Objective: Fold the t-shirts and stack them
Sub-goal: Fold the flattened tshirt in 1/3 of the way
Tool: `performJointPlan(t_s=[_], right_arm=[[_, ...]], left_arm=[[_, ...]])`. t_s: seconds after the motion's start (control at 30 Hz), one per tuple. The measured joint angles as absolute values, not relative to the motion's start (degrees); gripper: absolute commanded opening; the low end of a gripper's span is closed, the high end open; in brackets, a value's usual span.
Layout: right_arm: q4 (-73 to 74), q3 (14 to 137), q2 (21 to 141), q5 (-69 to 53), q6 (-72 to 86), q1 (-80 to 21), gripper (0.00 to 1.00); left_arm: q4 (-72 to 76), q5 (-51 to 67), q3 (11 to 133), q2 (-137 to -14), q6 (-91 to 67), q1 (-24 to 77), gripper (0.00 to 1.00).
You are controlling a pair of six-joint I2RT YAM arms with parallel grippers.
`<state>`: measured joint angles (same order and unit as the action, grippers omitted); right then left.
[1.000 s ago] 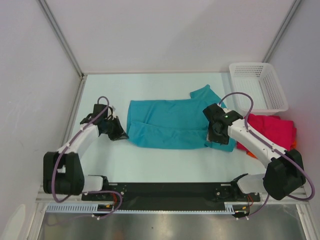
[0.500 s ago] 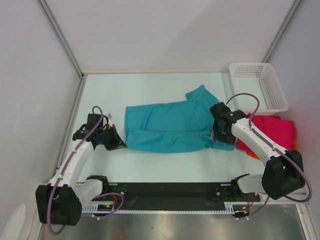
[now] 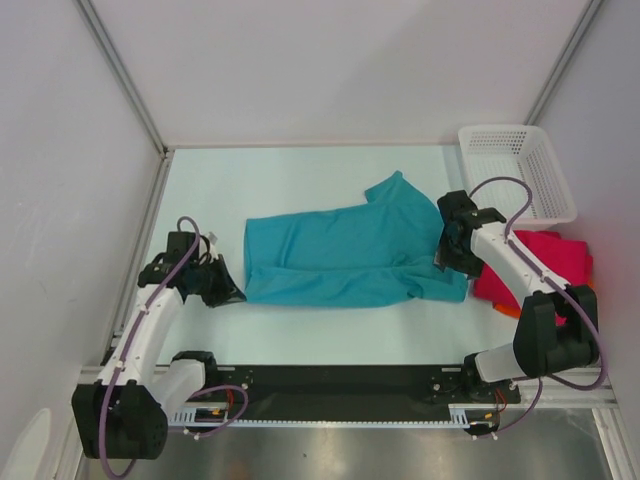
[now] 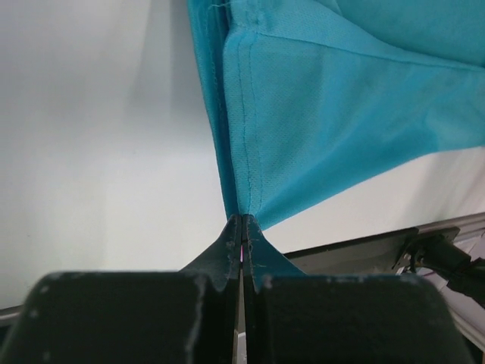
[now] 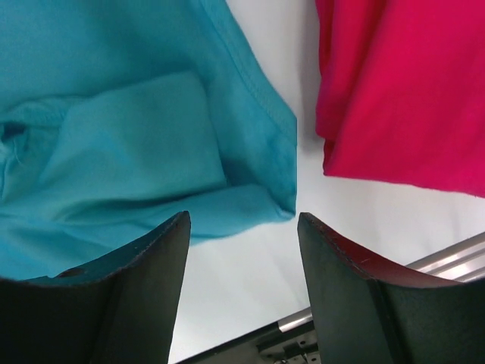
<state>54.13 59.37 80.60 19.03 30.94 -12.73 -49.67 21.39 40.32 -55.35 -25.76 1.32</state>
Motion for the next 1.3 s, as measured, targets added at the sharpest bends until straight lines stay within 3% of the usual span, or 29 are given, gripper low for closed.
performJointPlan(t_s=[0.17, 0.27, 0.3, 0.4, 0.97, 1.07, 1.17, 1.2, 1.3], right_arm=[[51.92, 60.69, 83.74, 18.87, 29.71, -12.62, 0.64], [50.76, 60.88, 85.3, 18.46, 29.12, -12.62, 0.64], [50.26, 60.88, 85.95, 18.33, 28.82, -12.62, 0.64], [49.04, 60.9, 88.09, 17.74, 28.38, -12.62, 0.64], [42.35, 60.88, 97.54, 14.72, 26.85, -12.62, 0.61], [41.54, 61.01, 98.78, 14.06, 26.68, -12.62, 0.52], [40.99, 61.21, 99.04, 13.56, 26.11, -12.69, 0.34], [40.71, 61.28, 99.18, 13.37, 25.91, -12.75, 0.22], [40.16, 61.47, 99.48, 13.19, 25.3, -12.78, 0.08]], left_arm=[[-51.37, 21.43, 40.51, -55.22, -23.75, -3.27, 0.02], [-51.81, 22.65, 40.51, -55.22, -22.85, -3.73, 0.2], [-51.86, 23.16, 40.51, -55.22, -22.41, -3.73, 0.34], [-52.05, 24.38, 40.53, -55.22, -21.8, -3.75, 0.48], [-52.25, 25.96, 40.84, -55.53, -21.37, -3.79, 0.48], [-52.23, 25.93, 40.86, -55.66, -21.37, -3.79, 0.47], [-52.21, 25.93, 40.86, -55.96, -21.37, -3.79, 0.46], [-52.18, 25.93, 40.86, -56.03, -21.39, -3.79, 0.46], [-51.9, 25.93, 40.86, -56.21, -21.37, -3.79, 0.45]])
